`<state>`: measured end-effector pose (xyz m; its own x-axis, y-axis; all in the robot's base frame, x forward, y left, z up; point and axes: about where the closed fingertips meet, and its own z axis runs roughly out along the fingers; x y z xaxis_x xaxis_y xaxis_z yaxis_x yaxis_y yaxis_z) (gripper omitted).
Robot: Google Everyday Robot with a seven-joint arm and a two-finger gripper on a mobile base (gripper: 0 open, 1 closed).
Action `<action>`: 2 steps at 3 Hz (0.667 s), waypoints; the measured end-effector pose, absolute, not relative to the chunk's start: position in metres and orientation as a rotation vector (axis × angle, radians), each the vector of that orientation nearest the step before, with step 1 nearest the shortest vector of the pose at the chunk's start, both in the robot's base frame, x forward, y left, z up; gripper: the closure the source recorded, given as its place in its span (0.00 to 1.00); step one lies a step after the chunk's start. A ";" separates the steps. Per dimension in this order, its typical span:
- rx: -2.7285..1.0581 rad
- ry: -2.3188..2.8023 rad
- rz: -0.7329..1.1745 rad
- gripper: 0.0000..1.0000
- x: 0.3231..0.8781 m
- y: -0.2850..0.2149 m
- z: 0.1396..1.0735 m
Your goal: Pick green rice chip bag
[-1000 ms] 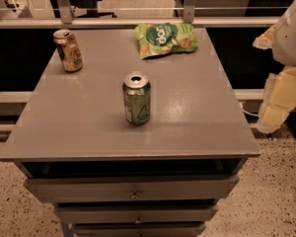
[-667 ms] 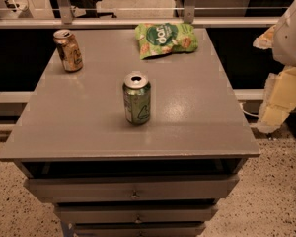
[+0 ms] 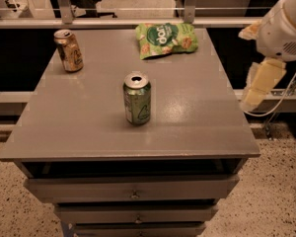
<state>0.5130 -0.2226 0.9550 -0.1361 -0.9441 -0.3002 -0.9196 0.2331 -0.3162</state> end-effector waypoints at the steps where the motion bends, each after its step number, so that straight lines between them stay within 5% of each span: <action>1: -1.672 1.998 -0.060 0.00 0.567 -0.216 0.947; 2: -1.602 1.925 0.008 0.00 0.630 -0.200 0.936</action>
Offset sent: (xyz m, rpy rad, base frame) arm 0.1728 0.0370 -0.0222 0.2605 -0.1582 0.0393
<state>0.6302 -0.2003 0.9363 -0.0655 -0.8850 -0.4609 -0.8889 0.2617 -0.3761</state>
